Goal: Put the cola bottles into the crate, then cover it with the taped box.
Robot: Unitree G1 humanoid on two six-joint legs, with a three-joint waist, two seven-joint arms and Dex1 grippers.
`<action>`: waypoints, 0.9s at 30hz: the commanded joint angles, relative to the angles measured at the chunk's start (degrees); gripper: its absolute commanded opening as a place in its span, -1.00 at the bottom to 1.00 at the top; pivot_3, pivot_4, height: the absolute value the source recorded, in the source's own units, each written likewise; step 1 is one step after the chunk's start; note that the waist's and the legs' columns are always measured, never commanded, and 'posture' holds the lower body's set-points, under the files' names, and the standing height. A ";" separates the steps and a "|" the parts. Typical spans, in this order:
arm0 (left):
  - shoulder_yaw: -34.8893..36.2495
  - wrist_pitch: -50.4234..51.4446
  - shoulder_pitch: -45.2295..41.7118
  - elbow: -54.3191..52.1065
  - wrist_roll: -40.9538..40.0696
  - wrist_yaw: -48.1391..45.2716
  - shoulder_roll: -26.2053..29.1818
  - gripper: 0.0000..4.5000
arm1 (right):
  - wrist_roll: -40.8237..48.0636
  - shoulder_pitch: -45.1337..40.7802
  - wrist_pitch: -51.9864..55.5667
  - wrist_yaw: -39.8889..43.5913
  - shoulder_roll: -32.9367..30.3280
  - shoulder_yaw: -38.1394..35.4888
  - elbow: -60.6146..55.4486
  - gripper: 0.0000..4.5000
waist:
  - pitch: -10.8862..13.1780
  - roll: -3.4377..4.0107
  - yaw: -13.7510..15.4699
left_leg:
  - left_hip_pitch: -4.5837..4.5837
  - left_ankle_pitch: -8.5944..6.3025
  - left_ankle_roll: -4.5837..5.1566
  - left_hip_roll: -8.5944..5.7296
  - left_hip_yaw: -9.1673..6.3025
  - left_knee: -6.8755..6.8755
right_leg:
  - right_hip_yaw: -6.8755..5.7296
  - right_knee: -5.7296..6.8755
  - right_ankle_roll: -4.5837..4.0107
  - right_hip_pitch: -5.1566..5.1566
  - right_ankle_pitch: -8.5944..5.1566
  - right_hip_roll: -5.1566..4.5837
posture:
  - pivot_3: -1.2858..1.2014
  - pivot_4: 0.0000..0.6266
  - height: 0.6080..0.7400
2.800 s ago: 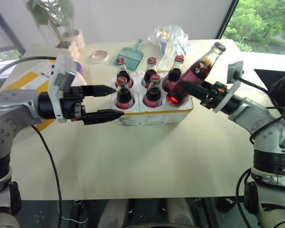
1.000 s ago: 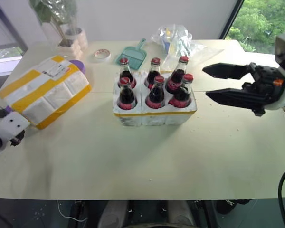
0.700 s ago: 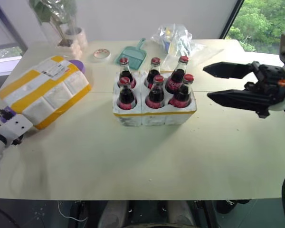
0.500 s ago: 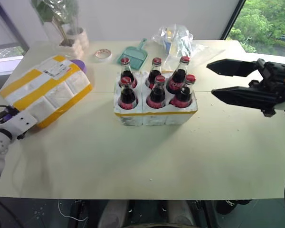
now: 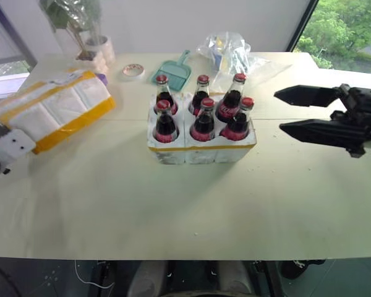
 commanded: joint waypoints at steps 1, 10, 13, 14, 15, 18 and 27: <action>3.67 0.19 -6.58 -7.19 -2.93 -2.18 2.81 -0.49 | -1.62 0.58 -2.20 1.28 -0.74 -1.74 -0.25 1.00 | 0.00 0.00 0.07 | -0.08 0.00 0.00 0.00 -0.01 0.05 | -0.03 0.00 0.00 -0.04 0.00 0.00 | 0.03 -0.52 0.98; -3.70 3.31 -20.28 -29.53 -9.87 -14.22 -4.11 -0.49 | -3.48 3.19 -4.04 0.36 1.25 -1.46 -1.25 1.00 | -0.01 -0.02 -0.24 | -0.20 0.04 0.05 -0.04 0.02 0.15 | -0.05 0.07 0.08 -0.13 0.06 0.05 | 0.03 -0.52 0.98; -7.48 3.39 -23.20 -33.63 -9.84 -18.00 -6.37 -0.49 | -3.65 3.25 -4.26 -0.32 1.68 -1.31 -0.86 1.00 | -0.01 -0.03 -0.32 | -0.21 0.06 0.04 -0.02 0.02 0.29 | -0.06 0.19 0.08 -0.12 0.06 0.09 | 0.03 -0.52 0.98; -8.78 2.81 -24.06 -34.48 -9.92 -19.38 -6.94 -0.49 | -3.54 3.18 -4.14 -0.65 1.84 -1.32 -0.66 1.00 | 0.00 -0.03 -0.38 | -0.21 0.06 0.05 -0.02 0.02 0.36 | -0.06 0.24 0.08 -0.11 0.06 0.11 | 0.03 -0.52 0.98; -9.50 2.46 -24.57 -34.92 -9.97 -20.28 -7.29 -0.49 | -3.46 3.13 -4.04 -0.86 1.94 -1.34 -0.56 1.00 | -0.01 -0.03 -0.36 | -0.21 0.06 0.05 -0.02 0.03 0.41 | -0.07 0.28 0.08 -0.11 0.06 0.12 | 0.03 -0.52 0.98; -12.04 1.31 -24.83 -35.42 -8.44 -22.83 -7.50 -0.49 | -3.56 3.89 -4.12 -1.30 2.24 -1.74 -0.90 1.00 | 0.00 -0.04 -0.26 | -0.22 0.05 0.08 -0.02 0.02 0.55 | -0.08 0.37 0.08 -0.10 0.06 0.12 | 0.03 -0.52 0.98; -15.65 -0.32 -24.65 -37.80 -0.10 -25.66 -6.53 -0.49 | -3.12 5.63 -4.44 -3.66 3.32 -3.12 -2.01 1.00 | 0.00 -0.05 -0.13 | -0.26 0.02 0.15 -0.05 0.01 0.69 | -0.11 0.43 0.09 -0.04 0.05 0.15 | 0.03 -0.52 0.98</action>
